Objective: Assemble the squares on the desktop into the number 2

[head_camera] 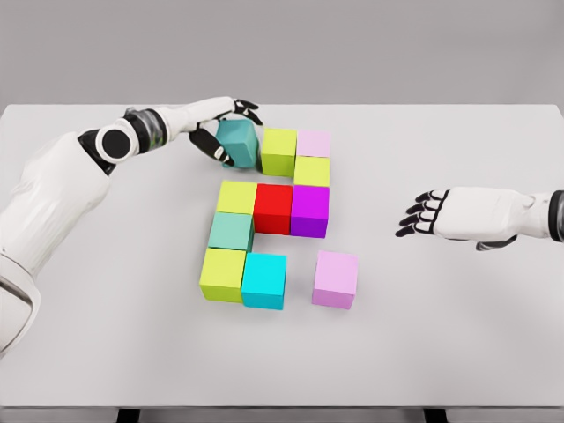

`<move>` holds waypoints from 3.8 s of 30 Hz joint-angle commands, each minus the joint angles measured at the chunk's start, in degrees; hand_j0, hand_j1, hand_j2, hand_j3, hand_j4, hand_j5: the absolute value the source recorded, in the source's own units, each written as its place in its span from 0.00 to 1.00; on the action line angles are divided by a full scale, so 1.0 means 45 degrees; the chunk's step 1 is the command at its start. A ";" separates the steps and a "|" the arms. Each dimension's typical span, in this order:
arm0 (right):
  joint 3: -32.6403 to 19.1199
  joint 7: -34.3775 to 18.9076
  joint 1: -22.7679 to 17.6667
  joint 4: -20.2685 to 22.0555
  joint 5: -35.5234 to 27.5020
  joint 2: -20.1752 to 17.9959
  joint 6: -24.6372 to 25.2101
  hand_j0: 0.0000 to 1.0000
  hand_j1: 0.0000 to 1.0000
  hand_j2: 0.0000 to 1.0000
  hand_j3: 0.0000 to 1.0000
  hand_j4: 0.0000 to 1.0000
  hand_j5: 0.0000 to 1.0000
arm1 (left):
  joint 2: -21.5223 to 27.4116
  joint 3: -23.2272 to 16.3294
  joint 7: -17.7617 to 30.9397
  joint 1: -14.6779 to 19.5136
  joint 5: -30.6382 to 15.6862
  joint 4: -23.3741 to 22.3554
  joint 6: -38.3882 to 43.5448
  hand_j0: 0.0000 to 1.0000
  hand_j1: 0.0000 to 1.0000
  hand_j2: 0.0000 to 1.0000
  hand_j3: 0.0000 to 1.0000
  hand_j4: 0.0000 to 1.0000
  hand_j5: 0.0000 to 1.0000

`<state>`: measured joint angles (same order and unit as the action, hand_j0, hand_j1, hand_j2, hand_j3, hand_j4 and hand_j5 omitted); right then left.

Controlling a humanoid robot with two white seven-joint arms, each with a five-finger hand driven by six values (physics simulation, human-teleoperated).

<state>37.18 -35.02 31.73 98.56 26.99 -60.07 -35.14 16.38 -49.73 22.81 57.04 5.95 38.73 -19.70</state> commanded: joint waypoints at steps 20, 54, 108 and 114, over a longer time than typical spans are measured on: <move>0.0916 0.0005 -0.0117 0.0208 0.0661 0.0811 0.0031 1.00 1.00 1.00 1.00 1.00 1.00 | -0.0085 0.0484 -0.0069 0.0176 0.0886 -0.0130 0.1135 1.00 1.00 1.00 1.00 1.00 1.00; 0.1288 0.0005 0.0059 0.0501 0.0622 0.1846 0.0031 1.00 1.00 1.00 1.00 1.00 1.00 | 0.3919 -0.2755 0.0009 0.1406 -0.1068 0.0671 -0.1189 1.00 1.00 1.00 1.00 1.00 1.00; 0.2616 0.0005 0.0586 0.0540 0.0115 0.0928 0.0031 1.00 1.00 1.00 1.00 1.00 1.00 | 0.2884 -0.4028 0.1415 0.2207 0.0886 0.1668 -0.1990 1.00 1.00 1.00 1.00 1.00 1.00; 0.2655 0.0005 0.0605 0.0540 -0.0198 0.0967 0.0031 1.00 1.00 1.00 1.00 1.00 1.00 | 0.0560 -0.2115 0.1357 0.2227 0.0886 -0.1341 0.0526 1.00 1.00 1.00 1.00 1.00 1.00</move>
<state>49.12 -35.02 34.45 100.97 26.76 -55.62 -35.13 21.84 -62.26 29.01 67.06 10.34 36.43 -21.96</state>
